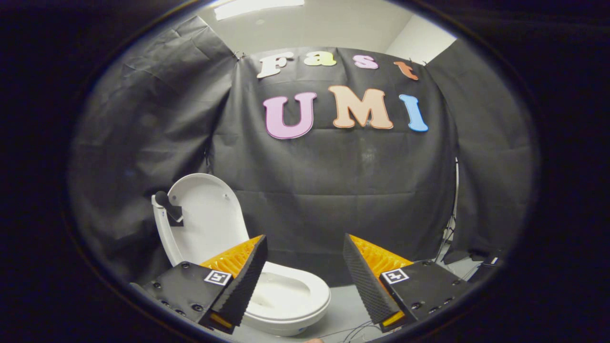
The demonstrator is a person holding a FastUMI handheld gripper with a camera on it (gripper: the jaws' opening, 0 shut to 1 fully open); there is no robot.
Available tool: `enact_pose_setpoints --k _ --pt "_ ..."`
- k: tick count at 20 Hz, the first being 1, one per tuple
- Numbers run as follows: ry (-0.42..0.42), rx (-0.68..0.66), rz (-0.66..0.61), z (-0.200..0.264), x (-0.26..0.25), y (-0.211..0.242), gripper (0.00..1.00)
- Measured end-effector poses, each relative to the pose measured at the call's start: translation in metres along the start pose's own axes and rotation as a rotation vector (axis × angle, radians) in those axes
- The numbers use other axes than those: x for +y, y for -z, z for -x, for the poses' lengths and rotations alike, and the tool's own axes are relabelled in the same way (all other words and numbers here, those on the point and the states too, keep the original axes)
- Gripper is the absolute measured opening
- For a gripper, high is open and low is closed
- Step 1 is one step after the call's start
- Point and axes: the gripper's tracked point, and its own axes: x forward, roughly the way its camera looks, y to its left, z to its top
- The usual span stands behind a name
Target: Open the toilet lid.
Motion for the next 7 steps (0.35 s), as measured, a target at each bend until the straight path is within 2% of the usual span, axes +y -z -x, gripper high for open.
enact_pose_setpoints --k 7 --pt "-0.013 -0.010 0.022 0.0006 0.0026 -0.0043 0.98"
